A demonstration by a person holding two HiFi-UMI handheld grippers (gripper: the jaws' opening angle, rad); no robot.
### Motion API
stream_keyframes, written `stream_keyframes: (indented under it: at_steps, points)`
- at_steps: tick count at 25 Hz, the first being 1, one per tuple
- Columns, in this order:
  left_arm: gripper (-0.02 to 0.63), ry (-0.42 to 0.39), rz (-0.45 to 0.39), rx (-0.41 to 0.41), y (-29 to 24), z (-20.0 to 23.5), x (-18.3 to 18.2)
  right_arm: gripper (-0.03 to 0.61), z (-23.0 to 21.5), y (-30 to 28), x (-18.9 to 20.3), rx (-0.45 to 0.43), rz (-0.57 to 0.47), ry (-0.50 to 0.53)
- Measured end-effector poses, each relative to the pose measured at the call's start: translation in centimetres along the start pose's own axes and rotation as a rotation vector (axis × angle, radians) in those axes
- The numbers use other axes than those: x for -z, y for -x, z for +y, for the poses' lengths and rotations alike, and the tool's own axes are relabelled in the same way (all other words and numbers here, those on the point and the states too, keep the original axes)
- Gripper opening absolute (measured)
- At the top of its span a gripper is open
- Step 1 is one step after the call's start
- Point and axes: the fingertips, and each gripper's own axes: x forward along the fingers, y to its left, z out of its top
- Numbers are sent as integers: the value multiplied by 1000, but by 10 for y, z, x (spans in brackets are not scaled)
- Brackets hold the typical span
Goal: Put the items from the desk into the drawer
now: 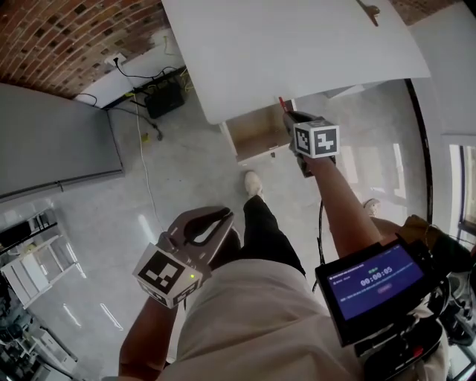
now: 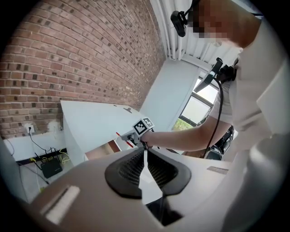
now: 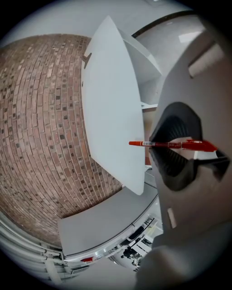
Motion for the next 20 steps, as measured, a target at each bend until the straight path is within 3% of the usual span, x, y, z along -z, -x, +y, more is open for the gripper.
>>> stream_keyframes:
  at_steps: [6,13,20]
  points:
    - [31,-12,14,33,11,-10,19,43,10,1,51,8,22,-39]
    - [31,11,42,12,12,-28,37,43,1,-32,81,-12,59,-58]
    - [31,44,40,15,-14,3,52,43,-5,-123,88,-27,96,-59]
